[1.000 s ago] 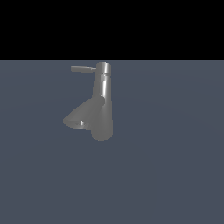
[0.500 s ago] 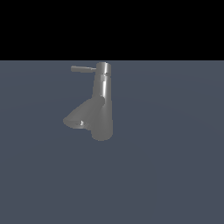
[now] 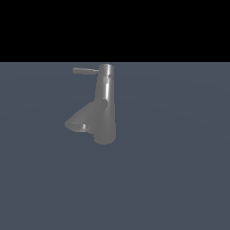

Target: Turn on the faucet by rotating a designated handle.

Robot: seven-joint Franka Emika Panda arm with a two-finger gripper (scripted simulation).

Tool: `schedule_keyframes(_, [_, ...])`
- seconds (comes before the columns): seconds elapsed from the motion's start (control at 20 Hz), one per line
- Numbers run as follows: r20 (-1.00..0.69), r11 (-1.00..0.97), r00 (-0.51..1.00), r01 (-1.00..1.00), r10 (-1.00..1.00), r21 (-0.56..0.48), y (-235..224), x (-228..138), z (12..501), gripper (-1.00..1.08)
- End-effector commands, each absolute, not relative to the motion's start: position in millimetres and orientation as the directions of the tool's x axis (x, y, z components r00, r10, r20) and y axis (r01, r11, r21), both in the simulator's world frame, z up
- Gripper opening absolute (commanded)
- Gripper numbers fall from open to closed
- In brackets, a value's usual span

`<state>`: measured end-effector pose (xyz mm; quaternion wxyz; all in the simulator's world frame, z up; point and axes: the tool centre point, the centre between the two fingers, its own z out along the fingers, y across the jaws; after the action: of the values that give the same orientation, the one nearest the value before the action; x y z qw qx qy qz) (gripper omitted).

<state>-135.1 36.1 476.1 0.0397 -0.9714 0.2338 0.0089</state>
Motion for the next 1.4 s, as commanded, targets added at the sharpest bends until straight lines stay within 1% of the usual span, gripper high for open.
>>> schedule_keyframes(0.0, [-0.048, -0.857, 0.860, -0.511, -0.508, -0.075, 39.9, -120.6, 469.8, -1.00])
schedule_keyframes(0.65, [-0.101, -0.646, 0.648, -0.761, -0.754, -0.056, 61.3, -48.7, 426.2, -1.00])
schedule_keyframes(1.35, [-0.122, -0.342, 0.340, -0.940, -0.933, -0.001, 87.1, 20.2, 360.0, -1.00])
